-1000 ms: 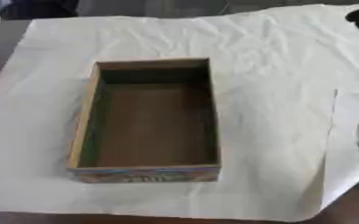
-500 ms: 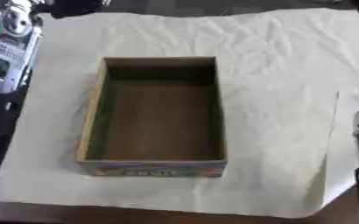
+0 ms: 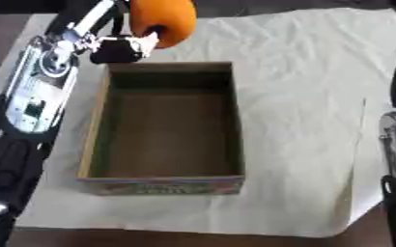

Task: Pick up objects on the table and place them in the box.

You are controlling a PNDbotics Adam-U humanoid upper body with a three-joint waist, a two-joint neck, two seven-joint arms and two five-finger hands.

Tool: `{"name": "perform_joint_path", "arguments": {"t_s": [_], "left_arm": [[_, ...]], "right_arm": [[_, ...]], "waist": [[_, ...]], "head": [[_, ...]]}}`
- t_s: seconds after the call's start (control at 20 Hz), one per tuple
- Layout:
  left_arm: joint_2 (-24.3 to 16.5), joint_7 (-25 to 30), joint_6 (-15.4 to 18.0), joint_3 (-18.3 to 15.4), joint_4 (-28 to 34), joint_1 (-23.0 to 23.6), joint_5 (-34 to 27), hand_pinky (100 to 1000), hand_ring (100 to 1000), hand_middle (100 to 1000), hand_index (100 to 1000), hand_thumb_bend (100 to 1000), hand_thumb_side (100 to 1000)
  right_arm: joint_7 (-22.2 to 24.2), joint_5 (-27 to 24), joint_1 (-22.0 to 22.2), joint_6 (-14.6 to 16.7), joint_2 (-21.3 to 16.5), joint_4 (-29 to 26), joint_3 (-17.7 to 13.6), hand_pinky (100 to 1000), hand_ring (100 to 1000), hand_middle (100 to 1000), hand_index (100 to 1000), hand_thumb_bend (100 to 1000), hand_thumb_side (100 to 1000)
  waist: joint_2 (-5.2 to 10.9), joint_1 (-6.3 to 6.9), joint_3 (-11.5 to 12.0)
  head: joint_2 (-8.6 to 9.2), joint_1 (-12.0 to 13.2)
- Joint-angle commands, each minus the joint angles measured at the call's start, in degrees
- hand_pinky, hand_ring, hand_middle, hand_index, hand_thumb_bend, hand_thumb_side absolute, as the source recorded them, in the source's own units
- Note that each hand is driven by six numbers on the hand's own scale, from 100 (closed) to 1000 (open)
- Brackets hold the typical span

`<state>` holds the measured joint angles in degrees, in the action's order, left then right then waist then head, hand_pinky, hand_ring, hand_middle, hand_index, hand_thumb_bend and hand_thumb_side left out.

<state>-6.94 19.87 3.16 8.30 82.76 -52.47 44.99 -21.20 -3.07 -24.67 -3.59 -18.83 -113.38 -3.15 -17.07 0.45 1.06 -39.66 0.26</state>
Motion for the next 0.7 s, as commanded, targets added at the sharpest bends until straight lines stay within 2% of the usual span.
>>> {"name": "perform_joint_path", "arguments": {"t_s": [0.05,0.25,0.7], "left_arm": [[-0.3,3.0,2.4,1.3,-2.5,-0.9,2.2,238,501,620,528,100,204],[-0.7,4.8,4.7,2.3,-6.6,0.0,4.6,241,484,599,532,100,188],[-1.1,3.5,5.9,3.8,-12.9,1.2,11.2,249,471,565,504,100,166]], "right_arm": [[-0.3,0.3,-0.4,0.0,-0.5,-1.2,-0.6,876,1000,526,820,100,1000],[-0.3,0.3,-0.1,-0.1,-0.7,-1.2,-0.6,876,1000,526,820,100,1000],[-0.1,0.4,0.5,-0.6,-1.0,-1.2,-0.5,876,1000,522,819,100,1000]], "waist": [[1.04,0.05,0.0],[1.16,0.39,0.3],[1.12,0.63,0.8]], "head": [[0.56,-0.6],[0.67,-1.3],[0.41,-1.8]]}}
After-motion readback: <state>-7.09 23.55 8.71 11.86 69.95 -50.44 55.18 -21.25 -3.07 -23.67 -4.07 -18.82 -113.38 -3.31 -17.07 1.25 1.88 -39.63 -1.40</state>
